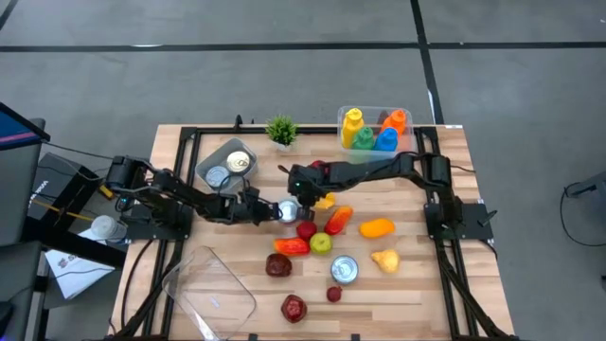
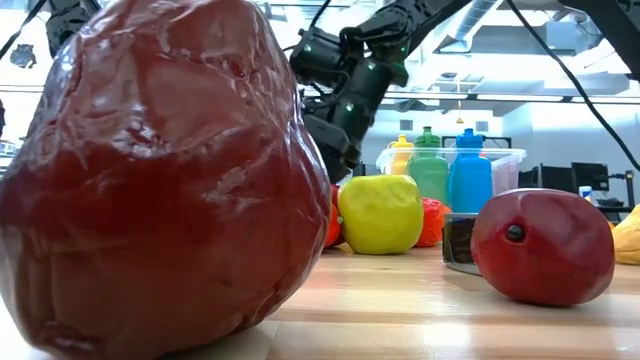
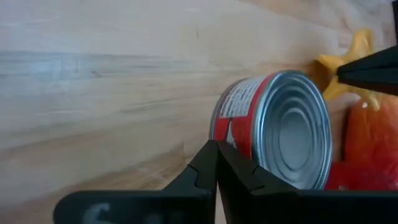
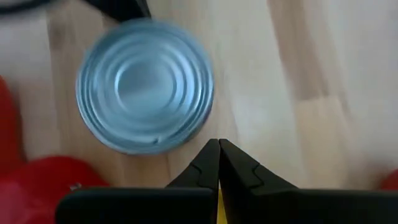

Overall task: Pick & Place Food Item
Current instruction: Put the red tuna can into the gray bin

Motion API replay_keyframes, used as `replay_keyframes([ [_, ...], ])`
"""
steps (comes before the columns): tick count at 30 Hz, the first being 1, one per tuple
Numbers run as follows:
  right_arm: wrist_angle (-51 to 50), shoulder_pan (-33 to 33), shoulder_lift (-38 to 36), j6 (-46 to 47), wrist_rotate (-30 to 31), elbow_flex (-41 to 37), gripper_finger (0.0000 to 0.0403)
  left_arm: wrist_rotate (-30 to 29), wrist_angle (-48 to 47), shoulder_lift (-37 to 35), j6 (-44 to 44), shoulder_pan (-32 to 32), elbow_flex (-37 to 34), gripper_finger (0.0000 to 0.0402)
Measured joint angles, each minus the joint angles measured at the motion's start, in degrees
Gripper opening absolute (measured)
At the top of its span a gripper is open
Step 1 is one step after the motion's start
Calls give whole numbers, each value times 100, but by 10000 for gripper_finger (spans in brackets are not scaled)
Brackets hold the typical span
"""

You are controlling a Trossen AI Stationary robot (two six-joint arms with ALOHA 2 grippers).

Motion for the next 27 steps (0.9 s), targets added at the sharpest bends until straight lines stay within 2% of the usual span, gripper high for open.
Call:
replay_keyframes([
  [6,648,89,96,50,-3,-729,0,41,-9,0,-12,0,0,0],
  [11,1173,87,90,62,-181,-951,0,42,-8,0,-108,22,0,0],
  [14,1582,91,135,70,-270,-945,0,41,-15,11,-116,24,-5,0],
  [27,1204,125,63,-171,-256,-237,0,66,-15,22,-113,19,-13,0],
])
